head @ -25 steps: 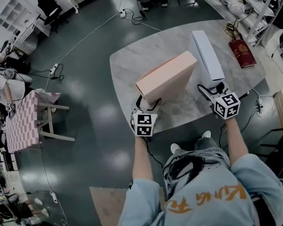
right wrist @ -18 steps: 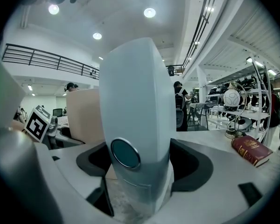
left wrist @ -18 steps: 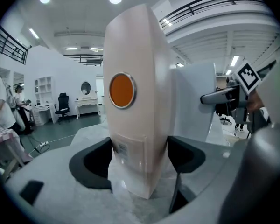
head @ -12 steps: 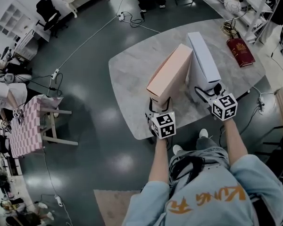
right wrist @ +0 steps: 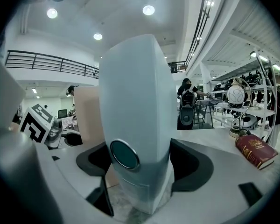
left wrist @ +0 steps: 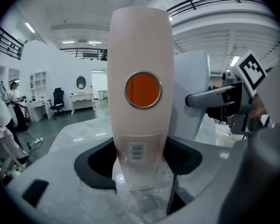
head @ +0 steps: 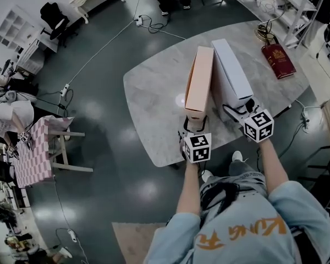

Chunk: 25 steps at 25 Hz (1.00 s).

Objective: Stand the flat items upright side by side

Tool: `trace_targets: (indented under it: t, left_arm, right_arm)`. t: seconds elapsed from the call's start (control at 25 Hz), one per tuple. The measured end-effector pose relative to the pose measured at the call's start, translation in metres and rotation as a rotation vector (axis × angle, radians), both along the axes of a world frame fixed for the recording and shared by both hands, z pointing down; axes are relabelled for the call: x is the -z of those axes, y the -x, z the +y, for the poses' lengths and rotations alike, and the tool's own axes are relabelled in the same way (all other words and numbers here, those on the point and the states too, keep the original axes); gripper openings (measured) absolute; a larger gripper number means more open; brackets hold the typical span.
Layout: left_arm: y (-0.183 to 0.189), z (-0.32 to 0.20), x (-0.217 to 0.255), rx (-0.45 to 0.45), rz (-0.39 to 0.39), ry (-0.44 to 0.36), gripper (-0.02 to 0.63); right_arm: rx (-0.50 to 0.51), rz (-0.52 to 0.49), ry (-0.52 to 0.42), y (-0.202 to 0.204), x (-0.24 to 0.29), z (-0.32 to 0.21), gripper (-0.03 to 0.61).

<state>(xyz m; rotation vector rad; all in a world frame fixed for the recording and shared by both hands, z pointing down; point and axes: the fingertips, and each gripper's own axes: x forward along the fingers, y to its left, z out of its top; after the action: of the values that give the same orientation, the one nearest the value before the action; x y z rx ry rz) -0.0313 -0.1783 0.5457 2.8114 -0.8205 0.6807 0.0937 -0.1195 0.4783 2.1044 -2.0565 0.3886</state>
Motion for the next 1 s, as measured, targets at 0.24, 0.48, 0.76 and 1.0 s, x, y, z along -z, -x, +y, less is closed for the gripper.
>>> trace_targets:
  t: [0.24,0.48,0.76,1.0]
  left_arm:
    - [-0.03,0.011,-0.004,-0.093,-0.031,-0.004,0.339]
    - [-0.054,0.014,-0.004,-0.123,-0.049,-0.002,0.362]
    - [-0.068,0.019,-0.003,-0.209,-0.078,-0.005,0.371]
    - [-0.078,0.018,-0.006,-0.268,-0.102,-0.011,0.376]
  right_arm:
    - [0.047,-0.005,0.009,-0.008,-0.004,-0.003,0.38]
    - [0.103,-0.012,0.021,-0.008,-0.003,-0.007,0.387]
    - [0.239,-0.057,0.042,0.004,0.002,-0.011,0.408]
    - [0.295,-0.061,0.05,-0.003,0.001,-0.011,0.395]
